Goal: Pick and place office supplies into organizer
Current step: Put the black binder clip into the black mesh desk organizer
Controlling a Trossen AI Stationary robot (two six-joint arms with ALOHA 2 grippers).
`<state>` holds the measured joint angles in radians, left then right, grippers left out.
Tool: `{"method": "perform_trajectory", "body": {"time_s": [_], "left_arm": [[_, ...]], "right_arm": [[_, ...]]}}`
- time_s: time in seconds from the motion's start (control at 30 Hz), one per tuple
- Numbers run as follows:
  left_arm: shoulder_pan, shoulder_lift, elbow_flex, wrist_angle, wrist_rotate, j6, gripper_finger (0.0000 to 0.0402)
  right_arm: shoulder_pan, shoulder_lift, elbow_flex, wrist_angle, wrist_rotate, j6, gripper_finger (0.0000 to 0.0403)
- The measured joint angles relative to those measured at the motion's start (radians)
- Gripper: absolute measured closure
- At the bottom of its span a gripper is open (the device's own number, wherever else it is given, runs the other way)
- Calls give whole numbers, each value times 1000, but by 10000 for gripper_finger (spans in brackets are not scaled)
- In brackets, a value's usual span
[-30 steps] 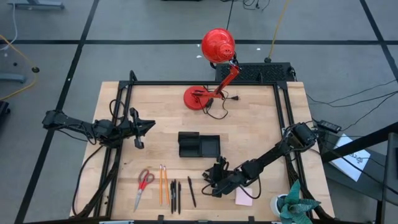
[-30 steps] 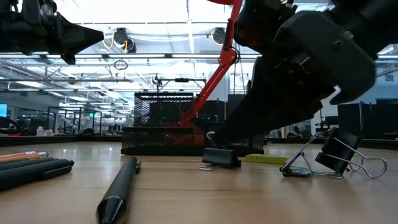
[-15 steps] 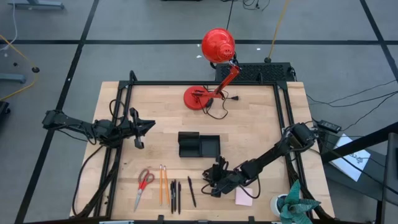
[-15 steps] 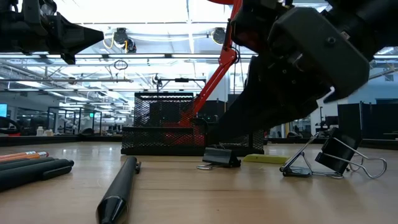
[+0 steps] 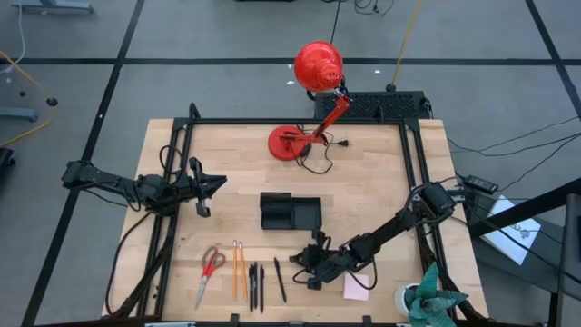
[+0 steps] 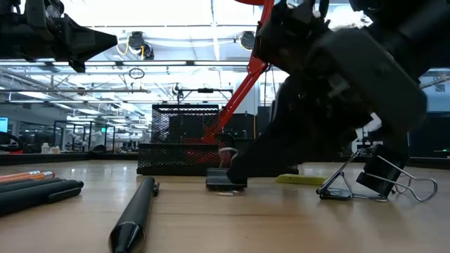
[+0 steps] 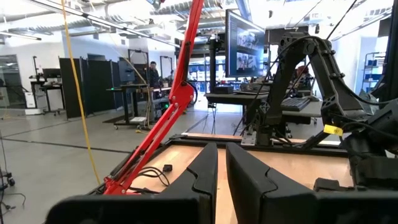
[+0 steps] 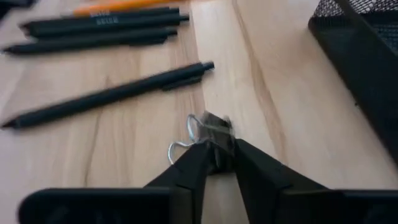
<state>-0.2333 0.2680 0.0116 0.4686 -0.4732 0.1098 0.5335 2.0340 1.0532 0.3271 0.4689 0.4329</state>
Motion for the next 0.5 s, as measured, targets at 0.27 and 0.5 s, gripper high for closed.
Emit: {"method": "perform_trajectory", "body": {"time_s": [0.27, 0.5], "left_arm": [[0, 0, 0, 0, 0, -1, 360], [0, 0, 0, 0, 0, -1, 360]], "right_arm": [[0, -18, 0, 2, -2, -46, 395], [-2, -34, 0, 11, 2, -92, 402]]}}
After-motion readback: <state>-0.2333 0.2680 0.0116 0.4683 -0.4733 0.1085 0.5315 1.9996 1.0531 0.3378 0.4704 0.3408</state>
